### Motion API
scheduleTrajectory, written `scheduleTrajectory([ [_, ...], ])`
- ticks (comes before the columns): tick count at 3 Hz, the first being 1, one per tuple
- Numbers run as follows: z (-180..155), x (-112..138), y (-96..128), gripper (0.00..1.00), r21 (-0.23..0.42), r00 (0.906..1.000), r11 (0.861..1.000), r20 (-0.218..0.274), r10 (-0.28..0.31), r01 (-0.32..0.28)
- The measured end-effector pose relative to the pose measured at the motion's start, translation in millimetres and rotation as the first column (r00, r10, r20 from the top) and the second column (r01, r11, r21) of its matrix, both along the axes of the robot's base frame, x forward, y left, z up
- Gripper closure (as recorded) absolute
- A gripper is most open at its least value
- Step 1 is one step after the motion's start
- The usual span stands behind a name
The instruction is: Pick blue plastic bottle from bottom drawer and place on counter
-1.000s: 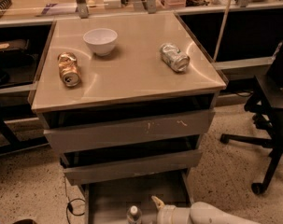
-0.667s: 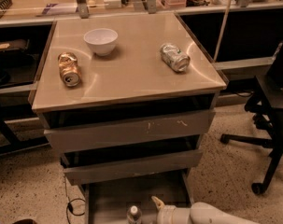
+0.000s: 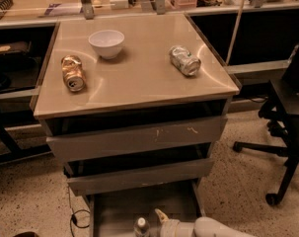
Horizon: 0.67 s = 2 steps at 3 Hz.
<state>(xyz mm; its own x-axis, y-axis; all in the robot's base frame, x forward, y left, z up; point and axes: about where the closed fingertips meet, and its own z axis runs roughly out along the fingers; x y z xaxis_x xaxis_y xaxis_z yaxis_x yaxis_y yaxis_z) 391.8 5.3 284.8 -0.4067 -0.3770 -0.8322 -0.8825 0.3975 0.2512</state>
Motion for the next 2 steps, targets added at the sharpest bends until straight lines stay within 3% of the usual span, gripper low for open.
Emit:
scheduleTrajectory([
  [1,-10,11,11,0.0,0.006,0.9994,1.0,0.035,0.0,0.0],
  [2,-24,11,21,0.0,0.015,0.9992,1.0,0.039,-0.007,0.006],
])
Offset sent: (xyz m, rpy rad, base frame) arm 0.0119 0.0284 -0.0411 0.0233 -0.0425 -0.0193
